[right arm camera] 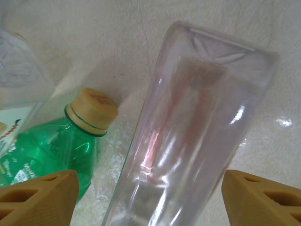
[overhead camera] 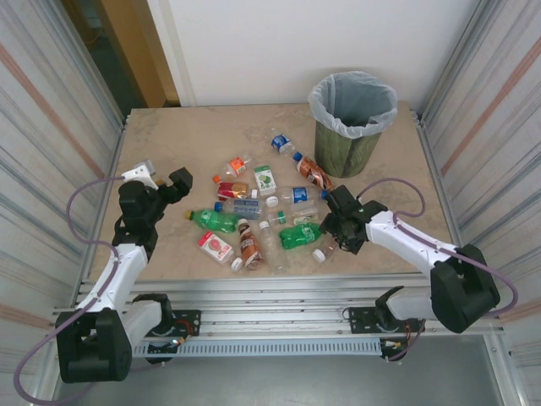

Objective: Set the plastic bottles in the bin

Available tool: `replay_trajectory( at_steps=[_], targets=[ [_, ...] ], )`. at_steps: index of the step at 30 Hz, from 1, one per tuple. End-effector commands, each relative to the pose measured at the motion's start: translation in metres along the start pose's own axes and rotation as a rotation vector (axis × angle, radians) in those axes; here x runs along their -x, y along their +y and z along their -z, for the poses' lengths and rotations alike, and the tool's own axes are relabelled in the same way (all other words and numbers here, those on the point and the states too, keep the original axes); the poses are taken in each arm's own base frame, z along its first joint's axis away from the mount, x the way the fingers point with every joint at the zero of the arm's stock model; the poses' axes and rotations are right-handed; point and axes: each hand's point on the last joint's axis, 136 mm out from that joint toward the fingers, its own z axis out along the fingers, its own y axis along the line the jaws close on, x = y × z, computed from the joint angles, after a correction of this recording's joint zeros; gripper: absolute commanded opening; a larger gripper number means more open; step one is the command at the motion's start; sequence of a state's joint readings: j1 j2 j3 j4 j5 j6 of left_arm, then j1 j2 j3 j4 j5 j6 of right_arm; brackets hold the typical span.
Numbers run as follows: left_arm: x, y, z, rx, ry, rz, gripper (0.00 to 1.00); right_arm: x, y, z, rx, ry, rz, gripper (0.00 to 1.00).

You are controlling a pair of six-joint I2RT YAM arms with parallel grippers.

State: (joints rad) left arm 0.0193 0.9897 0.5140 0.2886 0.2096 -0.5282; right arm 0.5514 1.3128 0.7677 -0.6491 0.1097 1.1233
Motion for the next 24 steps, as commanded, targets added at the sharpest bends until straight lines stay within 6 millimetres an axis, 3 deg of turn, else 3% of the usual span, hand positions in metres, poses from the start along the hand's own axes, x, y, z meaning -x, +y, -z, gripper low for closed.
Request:
replay_trajectory(
  at_steps=[1,10,15,19,24],
  targets=[
    [0.002,-0.002,0.0,-0.008,-0.009,-0.004,0.99,-0.001,-0.005,-0.013,-0.012,0.011,-0.039,0.73],
    [0.001,-0.001,0.001,-0.004,-0.006,-0.011,0.99,-0.001,-0.017,-0.036,-0.032,0.032,-0.071,0.51],
    [0.002,-0.002,0.003,-0.002,-0.012,-0.013,0.99,0.007,-0.023,-0.029,-0.044,0.012,-0.069,0.33],
    [0.004,-0.002,0.003,-0.003,-0.018,-0.014,0.99,0.026,-0.027,-0.001,-0.062,-0.065,-0.029,0.25],
    [0.007,-0.004,0.006,-0.005,-0.032,-0.012,0.99,0.066,-0.025,0.066,-0.084,-0.237,0.079,0.22]
  ],
)
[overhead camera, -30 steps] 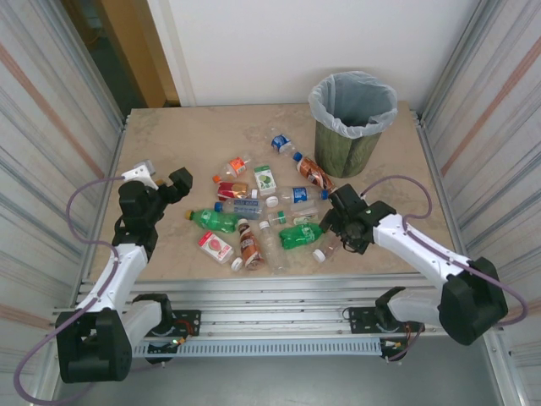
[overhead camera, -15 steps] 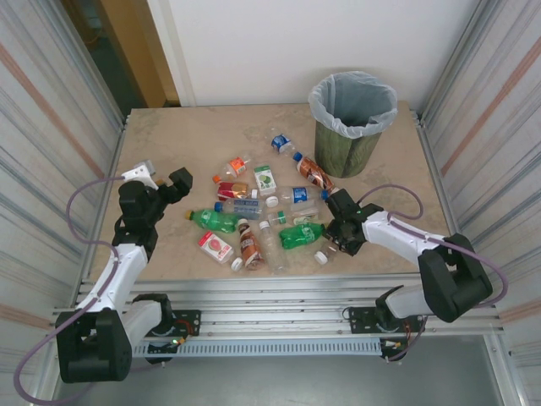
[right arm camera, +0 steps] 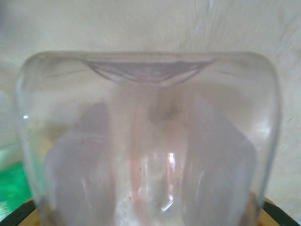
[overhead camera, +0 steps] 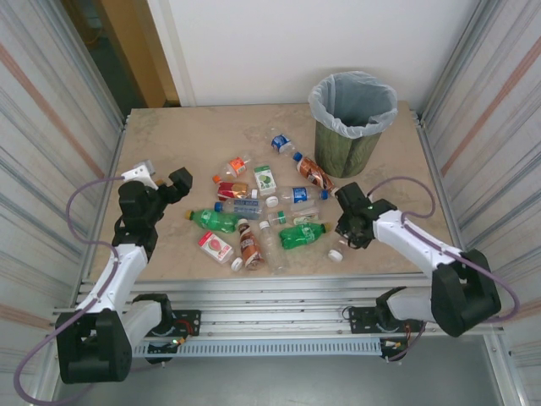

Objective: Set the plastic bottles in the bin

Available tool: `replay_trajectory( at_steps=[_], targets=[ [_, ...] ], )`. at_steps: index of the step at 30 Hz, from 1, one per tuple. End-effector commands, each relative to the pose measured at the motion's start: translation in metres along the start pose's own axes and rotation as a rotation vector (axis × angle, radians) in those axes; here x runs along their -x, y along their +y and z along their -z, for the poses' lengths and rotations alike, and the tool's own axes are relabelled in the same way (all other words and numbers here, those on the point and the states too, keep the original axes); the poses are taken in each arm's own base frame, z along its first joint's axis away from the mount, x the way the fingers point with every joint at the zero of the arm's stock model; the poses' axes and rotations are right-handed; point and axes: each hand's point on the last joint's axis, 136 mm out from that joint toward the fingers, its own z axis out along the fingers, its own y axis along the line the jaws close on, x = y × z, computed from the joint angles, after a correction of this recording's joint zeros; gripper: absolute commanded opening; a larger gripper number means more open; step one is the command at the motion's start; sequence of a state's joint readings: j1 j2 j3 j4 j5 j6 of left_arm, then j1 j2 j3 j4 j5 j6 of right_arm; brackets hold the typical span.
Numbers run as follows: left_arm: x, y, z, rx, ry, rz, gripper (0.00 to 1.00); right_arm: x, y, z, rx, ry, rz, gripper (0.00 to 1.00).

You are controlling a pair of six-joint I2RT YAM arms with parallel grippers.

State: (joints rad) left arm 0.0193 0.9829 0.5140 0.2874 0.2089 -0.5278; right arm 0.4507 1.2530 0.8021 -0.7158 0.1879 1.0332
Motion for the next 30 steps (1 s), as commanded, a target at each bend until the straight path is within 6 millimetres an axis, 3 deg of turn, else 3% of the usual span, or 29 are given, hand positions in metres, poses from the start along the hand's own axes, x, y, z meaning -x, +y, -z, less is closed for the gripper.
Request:
replay_trajectory(
  at_steps=[1,9,16,20,27,30],
  targets=[
    [0.006,-0.003,0.005,-0.003,-0.027,-0.011,0.99,0.043,-0.005,0.056,-0.028,-0.17,0.112,0.22],
    [0.006,-0.003,0.007,-0.007,-0.039,-0.011,0.99,0.124,0.033,0.171,0.159,-0.486,0.245,0.19],
    [0.003,-0.005,0.007,-0.024,-0.035,0.002,0.99,0.195,0.079,0.23,0.269,-0.654,0.33,0.2],
    [0.004,-0.007,0.007,-0.034,-0.034,0.004,0.99,0.239,0.108,0.245,0.331,-0.719,0.363,0.2],
    [0.007,-0.011,0.008,-0.046,-0.037,0.002,0.99,0.304,0.154,0.249,0.391,-0.806,0.428,0.2],
    [0.009,-0.013,0.009,-0.052,-0.038,0.0,0.99,0.326,0.172,0.238,0.405,-0.819,0.457,0.2]
  ],
)
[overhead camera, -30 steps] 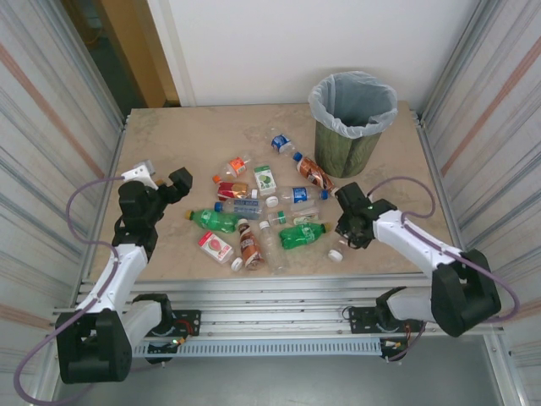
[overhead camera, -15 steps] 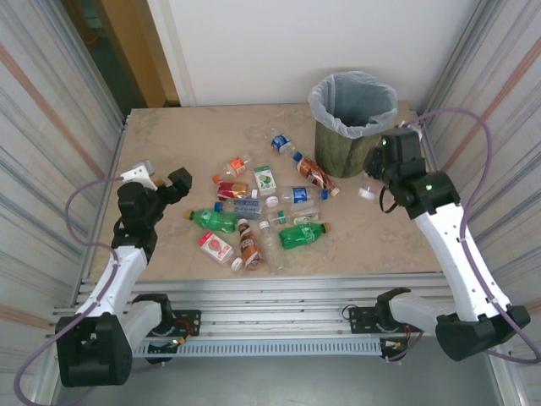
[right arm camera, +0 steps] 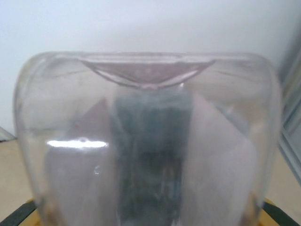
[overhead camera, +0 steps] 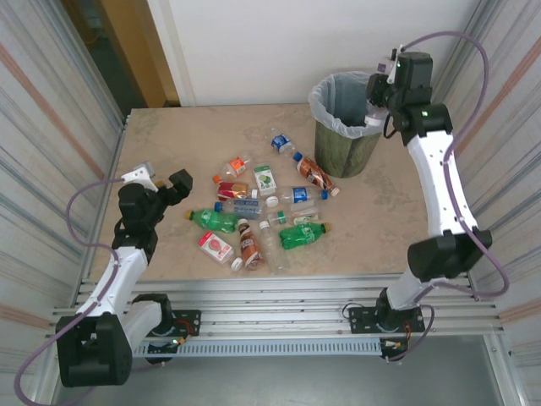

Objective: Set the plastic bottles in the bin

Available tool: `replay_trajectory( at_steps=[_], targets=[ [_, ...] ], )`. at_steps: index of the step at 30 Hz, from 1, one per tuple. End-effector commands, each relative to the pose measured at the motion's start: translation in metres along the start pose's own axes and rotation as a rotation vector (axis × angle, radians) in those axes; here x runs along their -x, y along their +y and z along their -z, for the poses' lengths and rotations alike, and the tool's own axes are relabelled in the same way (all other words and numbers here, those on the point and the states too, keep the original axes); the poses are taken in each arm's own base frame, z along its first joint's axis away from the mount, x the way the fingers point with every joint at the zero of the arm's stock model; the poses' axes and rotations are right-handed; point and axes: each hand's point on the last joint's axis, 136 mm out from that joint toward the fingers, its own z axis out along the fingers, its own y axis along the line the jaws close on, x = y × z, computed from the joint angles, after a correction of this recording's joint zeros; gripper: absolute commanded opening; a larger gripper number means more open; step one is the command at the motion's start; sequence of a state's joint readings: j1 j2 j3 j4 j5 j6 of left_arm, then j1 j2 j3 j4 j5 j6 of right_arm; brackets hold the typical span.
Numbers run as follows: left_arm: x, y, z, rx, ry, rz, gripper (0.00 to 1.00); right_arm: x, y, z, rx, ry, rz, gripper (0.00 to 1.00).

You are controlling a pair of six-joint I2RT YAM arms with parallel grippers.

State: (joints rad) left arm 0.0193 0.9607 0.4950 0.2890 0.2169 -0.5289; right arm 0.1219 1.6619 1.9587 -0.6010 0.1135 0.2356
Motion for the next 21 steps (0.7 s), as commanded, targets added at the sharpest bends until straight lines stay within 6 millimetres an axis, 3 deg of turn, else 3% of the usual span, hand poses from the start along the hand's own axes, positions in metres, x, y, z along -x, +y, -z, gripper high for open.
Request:
replay_trajectory(
  at_steps=[1,5,9,21],
  targets=[
    [0.012,-0.013,0.006,-0.044,-0.038,-0.002,0.99,0.029,0.015,-0.017,0.076,-0.076,0.071,0.2],
    [0.013,-0.013,0.007,-0.042,-0.04,-0.005,0.99,0.034,0.02,-0.051,0.094,-0.076,0.097,0.21],
    [0.016,-0.015,0.008,-0.046,-0.044,-0.006,0.99,0.027,0.022,-0.081,0.095,-0.059,0.133,0.22],
    [0.015,-0.015,0.01,-0.043,-0.039,-0.014,0.99,-0.025,0.012,-0.142,0.062,0.042,0.261,0.29]
  ],
)
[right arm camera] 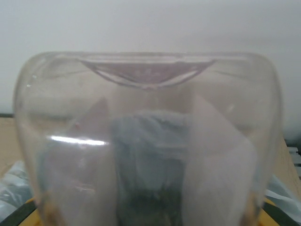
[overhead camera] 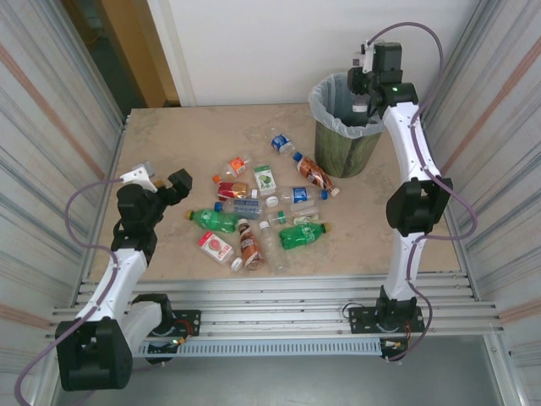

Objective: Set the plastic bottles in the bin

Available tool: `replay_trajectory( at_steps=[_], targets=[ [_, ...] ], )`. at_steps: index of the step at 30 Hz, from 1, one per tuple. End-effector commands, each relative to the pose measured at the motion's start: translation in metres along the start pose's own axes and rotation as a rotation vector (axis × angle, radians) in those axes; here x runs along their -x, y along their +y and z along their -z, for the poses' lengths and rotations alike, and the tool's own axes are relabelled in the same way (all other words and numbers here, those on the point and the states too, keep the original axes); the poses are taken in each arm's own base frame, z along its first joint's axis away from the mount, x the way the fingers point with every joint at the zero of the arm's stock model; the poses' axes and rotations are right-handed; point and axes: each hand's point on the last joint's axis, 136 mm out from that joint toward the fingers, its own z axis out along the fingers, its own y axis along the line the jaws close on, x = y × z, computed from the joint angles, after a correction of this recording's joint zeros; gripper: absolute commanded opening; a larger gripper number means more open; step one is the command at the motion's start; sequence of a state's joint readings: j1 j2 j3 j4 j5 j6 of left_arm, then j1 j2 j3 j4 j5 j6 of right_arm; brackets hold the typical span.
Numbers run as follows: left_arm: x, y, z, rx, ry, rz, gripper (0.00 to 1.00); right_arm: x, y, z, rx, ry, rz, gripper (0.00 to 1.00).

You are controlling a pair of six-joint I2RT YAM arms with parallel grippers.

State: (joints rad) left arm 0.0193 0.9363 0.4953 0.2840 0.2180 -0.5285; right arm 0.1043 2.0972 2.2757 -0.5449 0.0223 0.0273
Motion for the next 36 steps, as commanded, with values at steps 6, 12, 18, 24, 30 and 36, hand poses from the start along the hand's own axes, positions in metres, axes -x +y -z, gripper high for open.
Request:
replay_trajectory(
  at_steps=[6,12,18,24,30,36],
  targets=[
    [0.011,-0.01,0.007,-0.024,-0.029,-0.013,0.99,-0.022,-0.006,-0.017,-0.017,0.013,0.063,0.39],
    [0.015,-0.012,0.01,-0.021,-0.035,-0.019,0.99,-0.035,-0.009,-0.013,-0.016,0.003,0.05,0.57],
    [0.016,-0.013,0.013,-0.018,-0.033,-0.012,0.99,-0.031,-0.011,-0.003,-0.017,-0.012,0.048,0.85],
    [0.017,-0.011,0.015,-0.003,-0.039,0.007,0.99,-0.009,-0.009,0.017,-0.008,-0.07,0.046,0.91],
    [0.019,-0.011,0.017,0.008,-0.032,0.009,0.99,0.019,-0.005,0.046,0.016,-0.146,0.008,0.95],
    [0.019,-0.011,0.017,0.011,-0.026,0.012,0.99,0.034,0.006,0.082,0.039,-0.17,-0.055,0.96]
  ],
)
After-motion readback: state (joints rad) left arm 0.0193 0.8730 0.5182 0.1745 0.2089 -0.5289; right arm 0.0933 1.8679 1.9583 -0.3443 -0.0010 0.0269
